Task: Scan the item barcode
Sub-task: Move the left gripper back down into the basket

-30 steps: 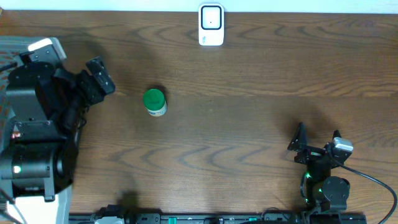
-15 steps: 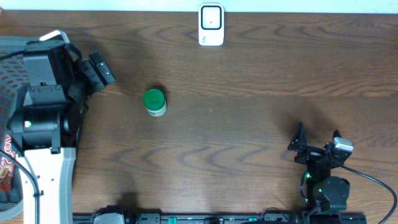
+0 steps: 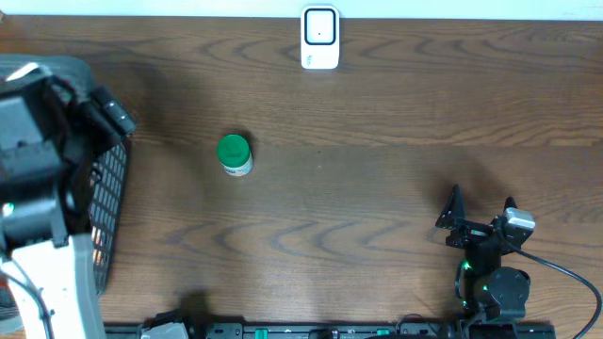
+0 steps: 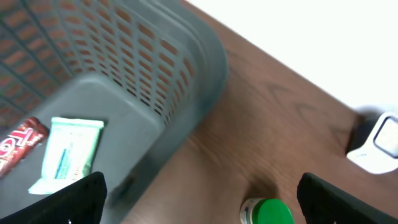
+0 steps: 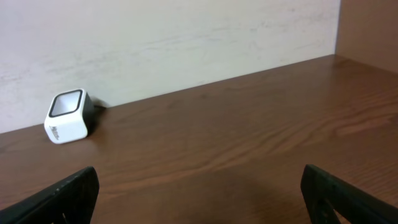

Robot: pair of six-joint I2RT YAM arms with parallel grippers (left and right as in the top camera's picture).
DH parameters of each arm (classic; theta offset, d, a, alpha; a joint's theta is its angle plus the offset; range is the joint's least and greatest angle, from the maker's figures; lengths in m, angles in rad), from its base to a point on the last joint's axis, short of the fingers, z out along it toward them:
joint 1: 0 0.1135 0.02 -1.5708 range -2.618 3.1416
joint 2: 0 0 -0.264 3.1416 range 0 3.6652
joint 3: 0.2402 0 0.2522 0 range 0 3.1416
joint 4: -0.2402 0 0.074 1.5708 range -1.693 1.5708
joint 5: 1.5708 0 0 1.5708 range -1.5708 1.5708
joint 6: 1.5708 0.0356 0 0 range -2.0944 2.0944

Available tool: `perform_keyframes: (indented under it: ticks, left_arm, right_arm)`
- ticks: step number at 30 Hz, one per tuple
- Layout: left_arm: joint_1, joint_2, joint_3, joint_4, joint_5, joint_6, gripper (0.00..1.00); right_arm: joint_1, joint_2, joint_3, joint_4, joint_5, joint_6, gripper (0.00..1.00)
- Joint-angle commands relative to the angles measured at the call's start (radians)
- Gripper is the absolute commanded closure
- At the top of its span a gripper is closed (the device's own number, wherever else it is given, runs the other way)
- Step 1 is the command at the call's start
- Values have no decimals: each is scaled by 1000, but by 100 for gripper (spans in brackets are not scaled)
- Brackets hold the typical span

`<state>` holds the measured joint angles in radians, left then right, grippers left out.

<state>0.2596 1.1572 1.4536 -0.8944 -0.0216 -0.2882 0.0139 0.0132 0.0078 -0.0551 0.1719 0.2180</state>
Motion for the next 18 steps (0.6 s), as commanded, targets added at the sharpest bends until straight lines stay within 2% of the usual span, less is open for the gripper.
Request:
perform_keyframes:
  ticks: [1, 9, 18]
  left_arm:
    - [27, -82, 5, -2, 18, -6, 2]
    - [103, -197, 5, -4, 4, -19, 2]
    - [212, -106, 5, -50, -16, -92, 2]
  right_arm:
    - [-8, 0, -2, -2, -2, -14, 1]
    - [-8, 0, -2, -2, -2, -14, 1]
    - [-8, 0, -2, -2, -2, -14, 1]
